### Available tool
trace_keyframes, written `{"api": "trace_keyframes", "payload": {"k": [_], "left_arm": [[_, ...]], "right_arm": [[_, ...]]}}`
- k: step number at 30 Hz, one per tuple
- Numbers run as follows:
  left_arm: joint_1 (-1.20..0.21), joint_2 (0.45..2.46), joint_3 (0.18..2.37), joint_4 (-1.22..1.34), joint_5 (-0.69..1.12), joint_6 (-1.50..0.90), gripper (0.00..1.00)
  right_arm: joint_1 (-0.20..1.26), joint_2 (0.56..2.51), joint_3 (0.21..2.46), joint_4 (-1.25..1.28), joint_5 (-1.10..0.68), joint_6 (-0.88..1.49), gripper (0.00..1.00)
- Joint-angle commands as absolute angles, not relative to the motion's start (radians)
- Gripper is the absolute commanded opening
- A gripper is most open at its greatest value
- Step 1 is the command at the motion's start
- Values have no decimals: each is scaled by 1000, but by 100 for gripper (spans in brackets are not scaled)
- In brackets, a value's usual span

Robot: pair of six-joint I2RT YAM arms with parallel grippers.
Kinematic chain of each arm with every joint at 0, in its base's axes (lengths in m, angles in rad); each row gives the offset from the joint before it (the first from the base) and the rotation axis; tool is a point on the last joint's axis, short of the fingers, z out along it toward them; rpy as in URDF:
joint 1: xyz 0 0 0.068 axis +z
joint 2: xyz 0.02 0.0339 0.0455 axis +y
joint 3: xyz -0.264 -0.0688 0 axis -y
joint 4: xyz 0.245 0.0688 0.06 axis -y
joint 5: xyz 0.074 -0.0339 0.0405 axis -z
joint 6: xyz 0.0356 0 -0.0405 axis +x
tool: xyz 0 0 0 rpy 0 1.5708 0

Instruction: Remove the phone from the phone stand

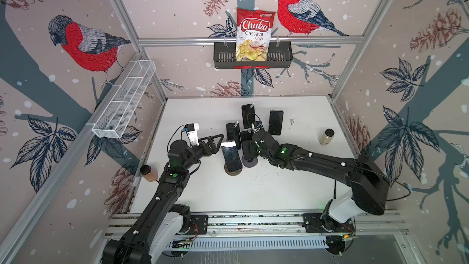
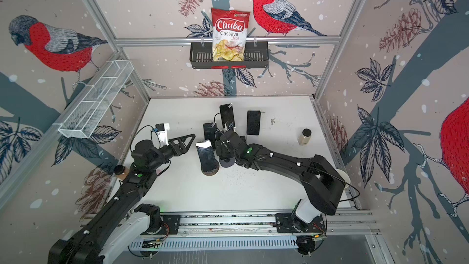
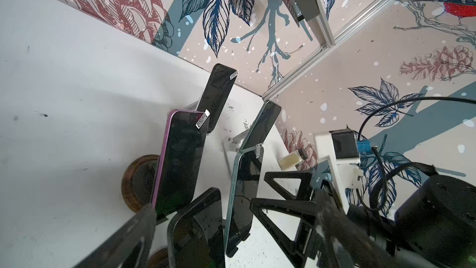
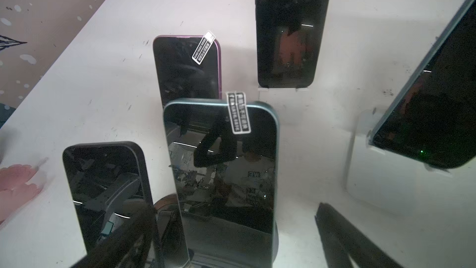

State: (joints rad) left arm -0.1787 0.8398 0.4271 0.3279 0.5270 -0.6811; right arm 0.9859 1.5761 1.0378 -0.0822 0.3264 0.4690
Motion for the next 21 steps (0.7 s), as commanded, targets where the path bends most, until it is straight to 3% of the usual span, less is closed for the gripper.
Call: {"api": "trace_keyframes", "payload": {"k": [1,21], "left_arm": [[-178,842,434,344,544,-663,99],[-178,851,412,409,585,-672,99]], "right_arm": [[997,1596,1057,-78,367,463,99],[1017,1672,1095,-106,425,466,98]]}}
